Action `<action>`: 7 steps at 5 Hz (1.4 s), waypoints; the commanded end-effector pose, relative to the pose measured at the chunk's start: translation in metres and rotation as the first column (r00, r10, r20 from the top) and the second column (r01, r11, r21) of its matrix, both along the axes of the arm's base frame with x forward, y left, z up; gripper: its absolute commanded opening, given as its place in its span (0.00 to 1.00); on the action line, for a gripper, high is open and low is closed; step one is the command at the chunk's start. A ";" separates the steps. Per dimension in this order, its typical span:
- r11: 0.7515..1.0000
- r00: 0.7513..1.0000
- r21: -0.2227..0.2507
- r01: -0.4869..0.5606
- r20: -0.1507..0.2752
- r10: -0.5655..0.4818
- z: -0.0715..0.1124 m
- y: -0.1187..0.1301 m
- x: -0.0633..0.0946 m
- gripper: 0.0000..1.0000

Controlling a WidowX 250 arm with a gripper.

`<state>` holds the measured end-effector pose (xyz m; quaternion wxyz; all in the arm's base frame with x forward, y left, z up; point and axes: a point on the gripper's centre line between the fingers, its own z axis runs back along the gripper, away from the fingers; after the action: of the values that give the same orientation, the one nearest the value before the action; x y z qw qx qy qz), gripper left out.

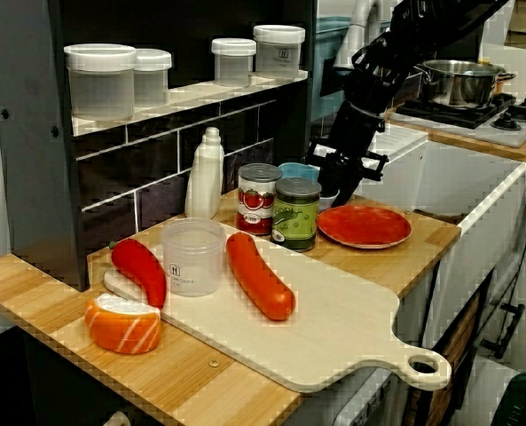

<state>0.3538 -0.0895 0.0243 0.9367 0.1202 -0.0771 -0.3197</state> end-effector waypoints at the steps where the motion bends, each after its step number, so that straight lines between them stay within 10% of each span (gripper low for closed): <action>1: 1.000 0.999 -0.030 -0.008 0.052 0.009 0.026 0.006 0.001 0.00; 7: 0.992 1.000 -0.121 -0.030 -0.009 0.029 0.066 0.015 0.001 0.00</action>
<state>0.3497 -0.0756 0.0678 0.9507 0.0599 -0.0562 -0.2991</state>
